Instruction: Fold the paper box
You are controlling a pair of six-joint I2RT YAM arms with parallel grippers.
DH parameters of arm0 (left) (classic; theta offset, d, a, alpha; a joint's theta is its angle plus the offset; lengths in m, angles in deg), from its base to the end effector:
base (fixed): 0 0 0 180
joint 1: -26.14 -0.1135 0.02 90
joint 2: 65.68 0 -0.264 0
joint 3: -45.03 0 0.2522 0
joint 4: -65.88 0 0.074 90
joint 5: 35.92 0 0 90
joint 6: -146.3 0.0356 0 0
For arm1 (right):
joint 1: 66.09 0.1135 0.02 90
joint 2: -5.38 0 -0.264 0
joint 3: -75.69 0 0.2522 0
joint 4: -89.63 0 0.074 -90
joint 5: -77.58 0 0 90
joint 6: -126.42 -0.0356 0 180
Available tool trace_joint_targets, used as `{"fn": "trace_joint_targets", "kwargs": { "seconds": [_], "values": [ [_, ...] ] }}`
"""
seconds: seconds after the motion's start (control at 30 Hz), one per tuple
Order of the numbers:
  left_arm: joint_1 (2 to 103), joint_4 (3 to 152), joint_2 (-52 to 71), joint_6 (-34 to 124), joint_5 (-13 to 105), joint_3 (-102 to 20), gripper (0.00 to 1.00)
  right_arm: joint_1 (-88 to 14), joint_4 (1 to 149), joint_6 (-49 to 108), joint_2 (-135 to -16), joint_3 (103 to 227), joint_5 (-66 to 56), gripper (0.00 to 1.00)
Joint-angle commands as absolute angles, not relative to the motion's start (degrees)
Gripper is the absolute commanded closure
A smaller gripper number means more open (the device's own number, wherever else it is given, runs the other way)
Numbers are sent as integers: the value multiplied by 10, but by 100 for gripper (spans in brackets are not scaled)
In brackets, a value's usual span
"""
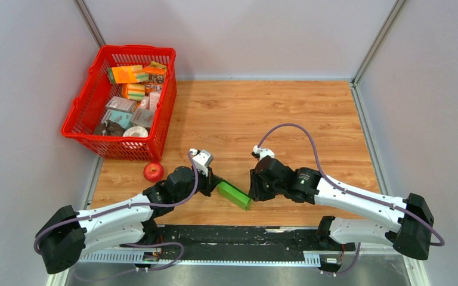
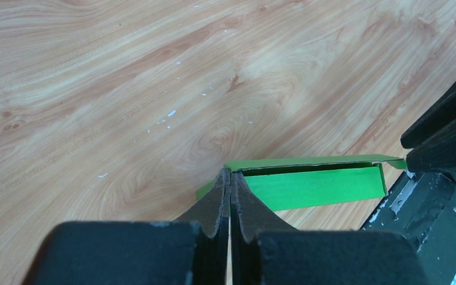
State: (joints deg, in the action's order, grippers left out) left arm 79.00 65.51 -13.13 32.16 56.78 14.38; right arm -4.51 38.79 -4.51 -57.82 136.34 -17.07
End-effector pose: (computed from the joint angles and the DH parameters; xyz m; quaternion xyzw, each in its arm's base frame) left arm 0.1193 -0.1547 0.1888 0.1921 0.8040 -0.3349 0.4523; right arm 0.1064 0.1905 0.2500 -0.1575 0.9355 0.2207 0.2264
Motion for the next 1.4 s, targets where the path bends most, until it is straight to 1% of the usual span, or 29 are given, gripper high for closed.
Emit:
{"fn": "trace_joint_targets", "kwargs": {
  "seconds": [0.0, 0.13, 0.23, 0.37, 0.5, 0.6, 0.67, 0.7, 0.83, 1.07, 1.23, 1.37],
  "values": [
    [795, 654, -127, 314, 570, 147, 100, -44, 374, -56, -563, 1356, -149, 76],
    [796, 654, -126, 314, 570, 146, 100, -44, 375, -49, -569, 1353, -136, 71],
    [796, 653, -124, 313, 567, 146, 100, -43, 380, -44, -576, 1352, -134, 69],
    [798, 655, -124, 313, 565, 144, 100, -44, 387, -42, -587, 1352, -135, 75],
    [799, 657, -126, 313, 565, 144, 100, -44, 392, -44, -596, 1353, -133, 77],
    [800, 657, -126, 313, 565, 144, 100, -44, 394, -46, -598, 1356, -133, 84],
    [802, 656, -125, 313, 566, 144, 100, -44, 399, -53, -599, 1358, -117, 87],
    [802, 655, -124, 313, 566, 144, 100, -44, 401, -56, -601, 1359, -113, 91],
    [805, 653, -125, 310, 567, 146, 100, -44, 404, -80, -609, 1368, -100, 100],
    [811, 652, -129, 305, 573, 150, 100, -66, 440, -146, -605, 1353, -71, 100],
    [813, 650, -132, 302, 577, 154, 100, -97, 485, -210, -565, 1313, -45, 100],
    [814, 646, -132, 300, 577, 156, 100, -125, 519, -245, -557, 1283, -26, 100]
  ]
}}
